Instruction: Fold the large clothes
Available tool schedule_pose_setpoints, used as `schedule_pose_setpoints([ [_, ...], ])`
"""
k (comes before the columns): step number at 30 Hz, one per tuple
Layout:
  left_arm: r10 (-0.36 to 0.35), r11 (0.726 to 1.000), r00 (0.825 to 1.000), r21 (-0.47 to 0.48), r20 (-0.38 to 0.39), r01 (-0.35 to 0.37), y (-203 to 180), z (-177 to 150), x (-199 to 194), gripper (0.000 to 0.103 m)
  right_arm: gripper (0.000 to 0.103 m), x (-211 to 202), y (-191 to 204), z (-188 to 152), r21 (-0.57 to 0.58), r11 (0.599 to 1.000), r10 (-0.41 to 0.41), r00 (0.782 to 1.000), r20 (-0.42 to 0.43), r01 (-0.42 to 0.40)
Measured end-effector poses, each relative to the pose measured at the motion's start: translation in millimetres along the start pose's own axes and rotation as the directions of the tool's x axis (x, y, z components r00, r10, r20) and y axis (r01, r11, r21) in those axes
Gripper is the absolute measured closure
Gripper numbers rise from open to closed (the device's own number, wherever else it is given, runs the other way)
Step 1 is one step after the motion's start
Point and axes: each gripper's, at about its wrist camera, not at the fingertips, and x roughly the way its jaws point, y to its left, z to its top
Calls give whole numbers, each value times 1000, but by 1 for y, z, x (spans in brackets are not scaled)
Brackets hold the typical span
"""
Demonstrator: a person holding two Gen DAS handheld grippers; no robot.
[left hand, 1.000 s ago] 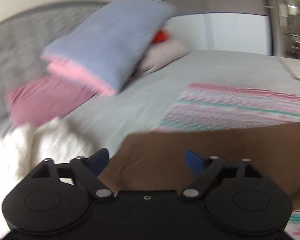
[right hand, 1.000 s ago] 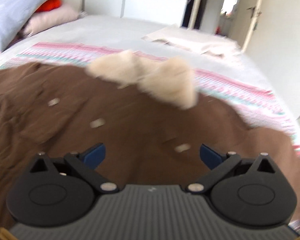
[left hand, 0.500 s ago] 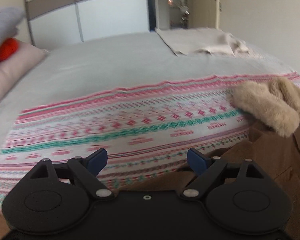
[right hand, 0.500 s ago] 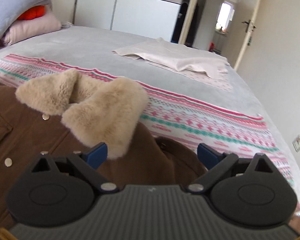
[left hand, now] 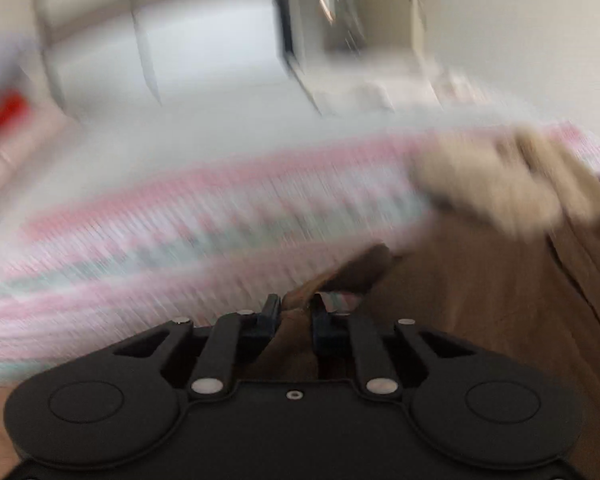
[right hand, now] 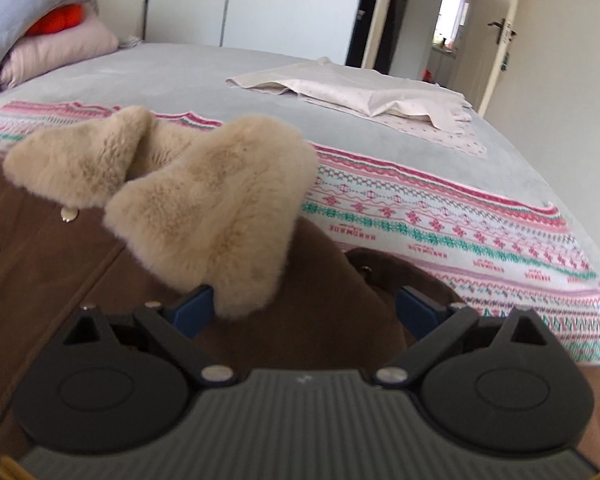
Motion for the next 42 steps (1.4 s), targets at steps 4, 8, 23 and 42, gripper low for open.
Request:
schedule_pose_setpoints([
  [4,205,972,978,-113,-35,-207,16,-6,38,84,4,-6,0,-4,22,999,-38,999,9,37],
  [8,266,964,964,-18,-15,-267,-2,1,39,68,4,-19,-13,-4,52,996,-81,996,23,79],
  [23,65,998,995,8,-75,-64,-58,3,81,33,29,10,-9,-6,126,991,-36,998,-50,43],
  [42,-55,994,998,-94,-20,53,-65,-31,-154,1,1,-215,-75,-94,460,869,-136,982,-130,181],
])
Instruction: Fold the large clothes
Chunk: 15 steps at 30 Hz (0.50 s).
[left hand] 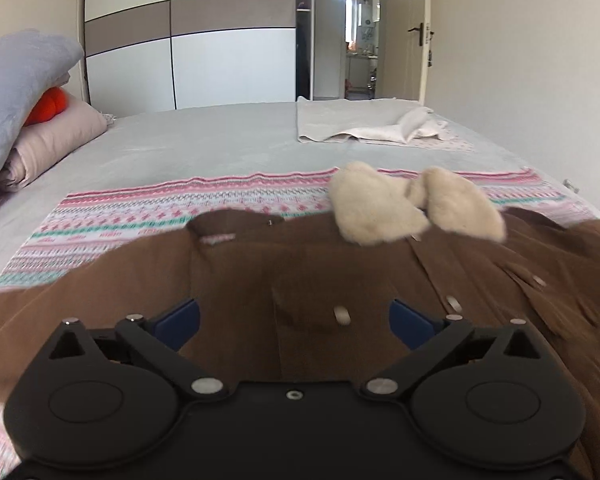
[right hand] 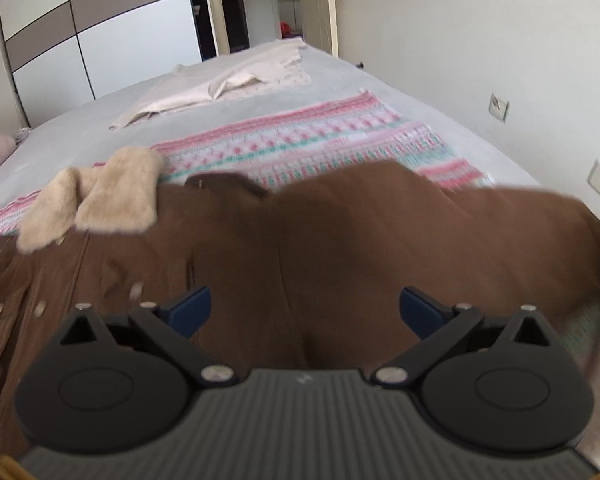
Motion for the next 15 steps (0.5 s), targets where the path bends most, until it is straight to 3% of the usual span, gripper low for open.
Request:
schedule_pose_setpoints([
  [4,-26,999,999,30,-22,27,-3,-32,-43,1,1,-41,-9,-33,-32,995,97,995,-35,-98],
  [9,-48,999,998,-21,-45,47,3,-70,-78,1,5,-56,-31,-78,48,980,198,973,-119,-194],
  [12,-84,991,996,-107,-22,81,12,-92,-86,1,22,-39,-41,-91,75,977,210,967,-142,-201],
  [15,-138,972,990,-189,30,141,17,-118,-83,1,41,-12,-47,-95,133,963,249,962,-109,-234],
])
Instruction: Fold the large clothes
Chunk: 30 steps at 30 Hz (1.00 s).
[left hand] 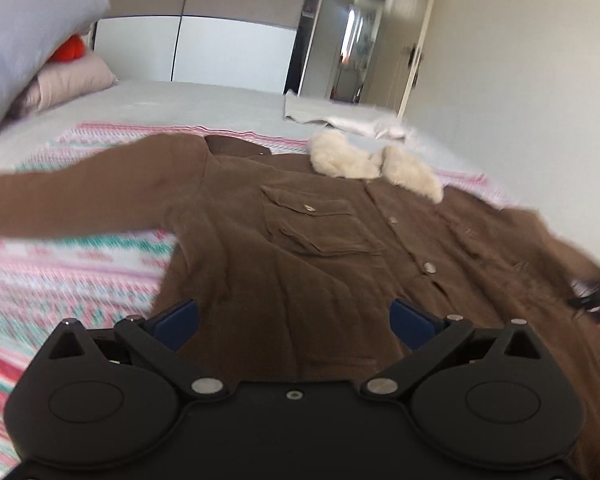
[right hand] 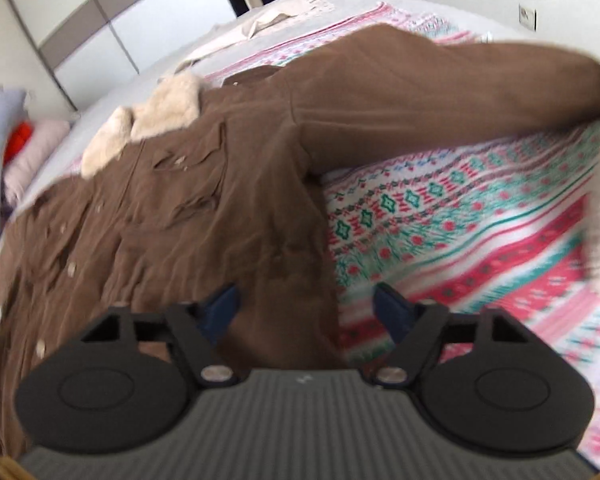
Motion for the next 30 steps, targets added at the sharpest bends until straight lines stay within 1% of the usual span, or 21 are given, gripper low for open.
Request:
schedule_pose_setpoints([
  [1,-7,1000,1000,-22,-30,6,1,-4,6,1,79,3,1,-1,-21,999,26,999,20,-26],
  [2,-6,1000,998,-31,-64,4,-1,-5,11,1,87,5,5,0,-37,998,60,998,11,-60],
  [3,-2,1000,997,-26,-74,0,-2,-6,14,1,90,-2,10,1,-29,999,40,999,26,-39],
  [5,13,1000,998,6,-66,-13,-3,-12,13,1,91,-25,24,6,-73,997,35,994,101,-28],
  [6,25,1000,997,19,-77,-24,-4,-14,15,1,91,-28,27,7,-96,995,-12,993,119,23],
  [7,38,999,995,31,-96,-35,-5,-16,19,1,91,-20,23,6,-87,995,-49,995,93,57],
  [8,51,998,992,50,-112,-46,-7,-19,22,1,89,-4,16,2,-59,995,-77,996,35,79],
  [9,66,995,991,78,-113,-57,-9,-23,23,1,88,7,13,-3,-54,994,-91,996,14,92],
  [10,80,992,991,105,-107,-69,-13,-25,24,1,80,5,17,-6,-67,992,-104,994,40,107],
  [11,92,988,991,129,-99,-79,-15,-26,22,1,69,0,23,-6,-72,988,-131,989,62,136],
  [13,91,984,993,159,-76,-78,-23,-27,14,1,67,-16,38,-12,-118,973,-185,975,125,200],
  [15,25,982,998,187,-49,-16,-33,-26,2,1,54,-39,63,-25,-231,949,-177,968,176,216],
  [16,-21,978,999,208,-42,29,-40,-26,-5,1,42,-51,73,-36,-277,939,-152,968,200,204],
  [17,-71,969,997,236,-35,77,-47,-28,-12,1,33,-64,84,-47,-321,930,-112,970,216,179],
  [19,-166,937,985,306,-36,169,-65,-35,-24,1,25,-82,103,-68,-404,909,-19,978,210,104],
  [21,-242,896,967,366,-75,253,-80,-45,-30,1,21,-87,119,-83,-465,885,55,984,170,31],
  [23,-285,847,948,425,-143,319,-92,-59,-30,1,21,-83,129,-96,-503,864,67,990,125,5],
  [25,-261,803,934,481,-245,351,-100,-75,-23,1,19,-73,130,-104,-520,854,42,995,86,9],
  [26,-231,789,933,508,-277,346,-102,-85,-21,1,17,-67,127,-108,-508,861,25,998,63,10],
  [28,-212,774,940,541,-267,328,-102,-97,-27,1,14,-61,126,-122,-499,866,7,999,36,12],
  [30,-219,760,925,540,-310,361,-99,-98,-33,2,13,-65,131,-138,-541,840,-20,998,56,47],
])
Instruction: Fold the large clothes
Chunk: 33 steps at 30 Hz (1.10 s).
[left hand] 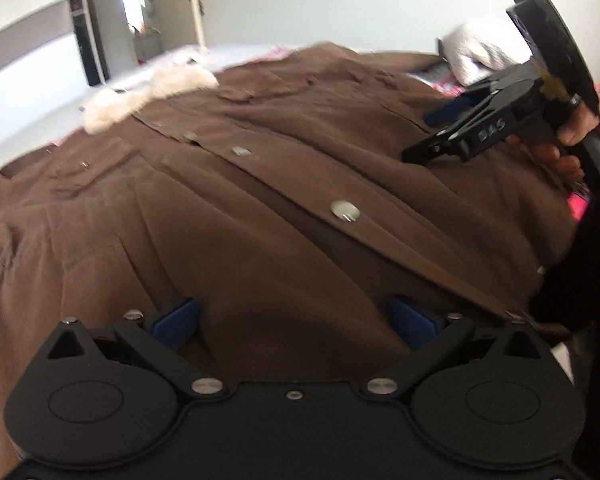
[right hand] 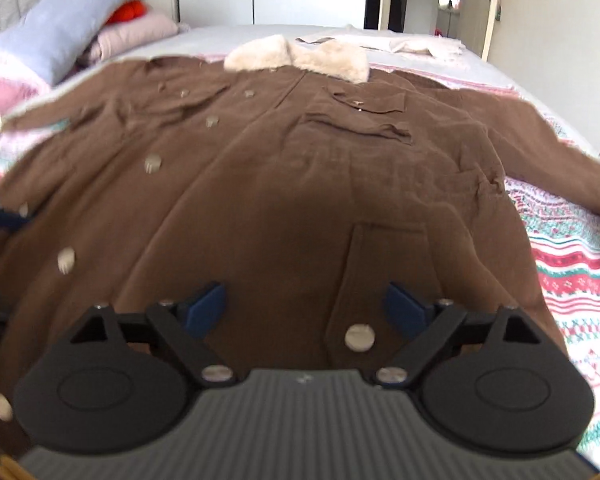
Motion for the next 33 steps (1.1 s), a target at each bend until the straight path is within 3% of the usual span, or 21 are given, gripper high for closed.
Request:
schedule_pose_setpoints([
  [4,-34,995,998,95,-50,38,-11,-7,-11,2,9,-20,25,-9,-71,997,4,999,54,0],
  [6,-30,992,998,121,-62,37,-18,-9,-14,3,10,-30,37,-10,-95,993,79,994,70,-72],
  [8,-68,990,995,118,-77,77,-15,-6,-19,2,10,-36,46,-11,-113,973,207,977,59,-199],
  [10,-132,987,989,83,-72,138,-6,-1,-26,1,10,-43,54,-7,-148,970,204,977,65,-193],
  [12,-153,987,988,37,-26,154,2,3,-35,1,9,-54,50,2,-142,975,183,979,88,-169],
  [15,-122,990,992,-64,41,125,17,13,-38,1,3,-66,26,23,-38,986,168,977,134,-164],
  [17,-61,987,996,-142,72,71,31,20,-39,1,1,-73,0,38,53,988,135,977,167,-146],
  [22,64,940,990,-341,124,-18,62,42,-49,1,1,-77,-69,66,252,966,14,981,195,-63],
  [26,169,885,969,-460,181,-69,83,58,-53,0,0,-67,-136,86,457,890,-91,978,190,-6],
  [29,216,830,952,-555,217,-62,99,67,-50,0,0,-49,-187,99,604,797,-164,972,171,28],
  [33,263,781,934,-622,243,-58,112,72,-40,0,1,-5,-235,108,720,684,-261,961,88,120],
])
